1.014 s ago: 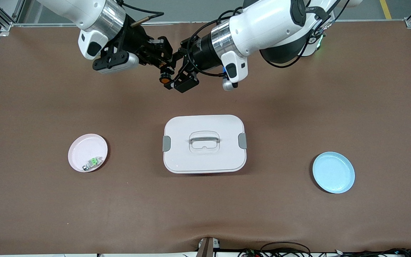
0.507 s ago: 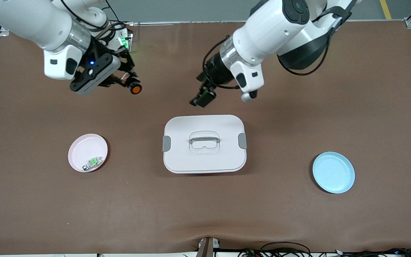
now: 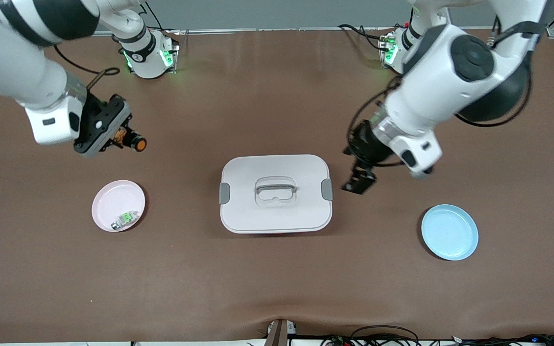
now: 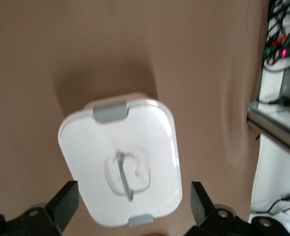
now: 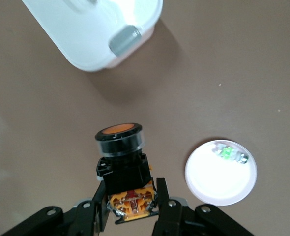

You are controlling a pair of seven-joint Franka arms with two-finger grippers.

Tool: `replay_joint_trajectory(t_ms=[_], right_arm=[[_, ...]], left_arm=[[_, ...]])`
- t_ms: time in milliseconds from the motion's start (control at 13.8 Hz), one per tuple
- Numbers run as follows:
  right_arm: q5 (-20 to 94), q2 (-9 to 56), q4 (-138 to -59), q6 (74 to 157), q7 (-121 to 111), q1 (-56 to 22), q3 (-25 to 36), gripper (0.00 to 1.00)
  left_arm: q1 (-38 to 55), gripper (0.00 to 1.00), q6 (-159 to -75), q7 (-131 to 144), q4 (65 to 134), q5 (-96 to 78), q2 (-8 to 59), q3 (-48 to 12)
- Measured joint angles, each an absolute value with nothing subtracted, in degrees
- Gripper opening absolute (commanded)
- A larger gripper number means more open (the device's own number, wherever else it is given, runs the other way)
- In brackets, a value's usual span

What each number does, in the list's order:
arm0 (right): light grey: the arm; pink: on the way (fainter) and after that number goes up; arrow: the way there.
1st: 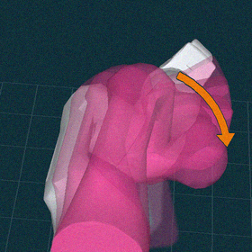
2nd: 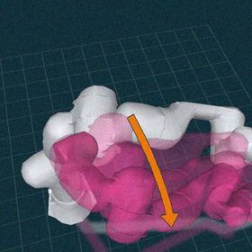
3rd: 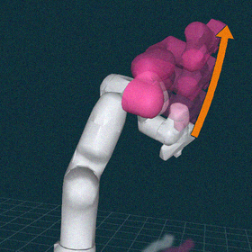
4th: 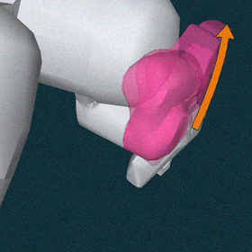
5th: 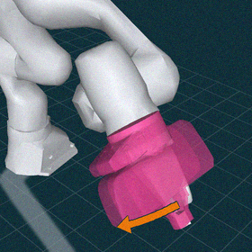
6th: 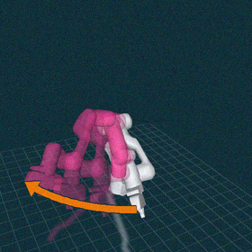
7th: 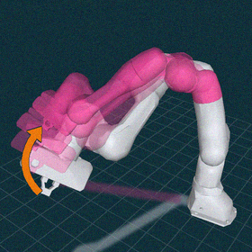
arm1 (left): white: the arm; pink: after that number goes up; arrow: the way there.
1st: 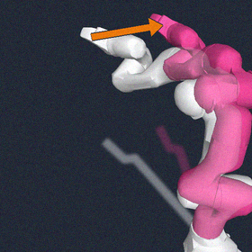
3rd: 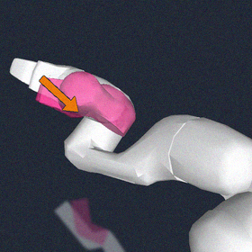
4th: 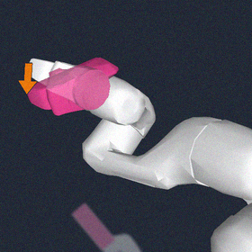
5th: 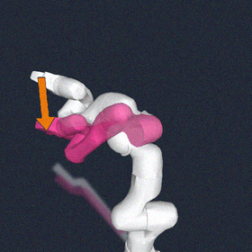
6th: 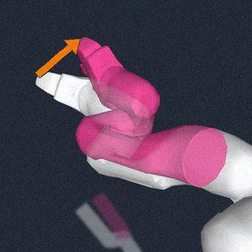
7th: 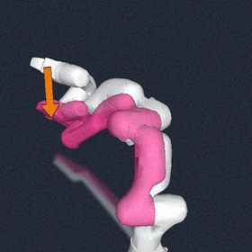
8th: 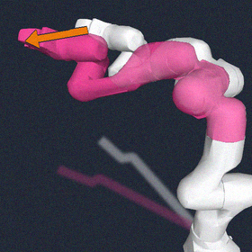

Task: Transfer orange switch to right arm and place
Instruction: 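Open the left gripper and withdraw it while the right gripper carries the switch, then lower the switch onto the pink plate and open the right gripper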

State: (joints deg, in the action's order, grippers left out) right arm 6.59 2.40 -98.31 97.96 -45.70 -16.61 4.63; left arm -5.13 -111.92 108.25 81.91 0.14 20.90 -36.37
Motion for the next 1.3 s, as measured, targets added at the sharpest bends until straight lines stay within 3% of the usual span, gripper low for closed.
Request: replay_joint_trajectory(t_ms=[507,869,1304], right_arm=[[4.2,2.8,-112.3,111.6,-61.9,-8.4,4.7,0.00],[1.5,4.9,-117.9,118.7,-66.9,-5.3,4.7,0.00],[-1.4,11.9,-117.1,122.7,-69.5,-1.7,4.7,0.00]], left_arm=[[-13.9,1.00,-106.6,97.9,82.5,6.2,20.7,-35.3],[-5.8,1.00,-106.4,83.0,84.7,6.3,19.0,-19.8],[-4.3,1.00,-106.4,54.7,85.1,6.3,18.7,-9.7]])
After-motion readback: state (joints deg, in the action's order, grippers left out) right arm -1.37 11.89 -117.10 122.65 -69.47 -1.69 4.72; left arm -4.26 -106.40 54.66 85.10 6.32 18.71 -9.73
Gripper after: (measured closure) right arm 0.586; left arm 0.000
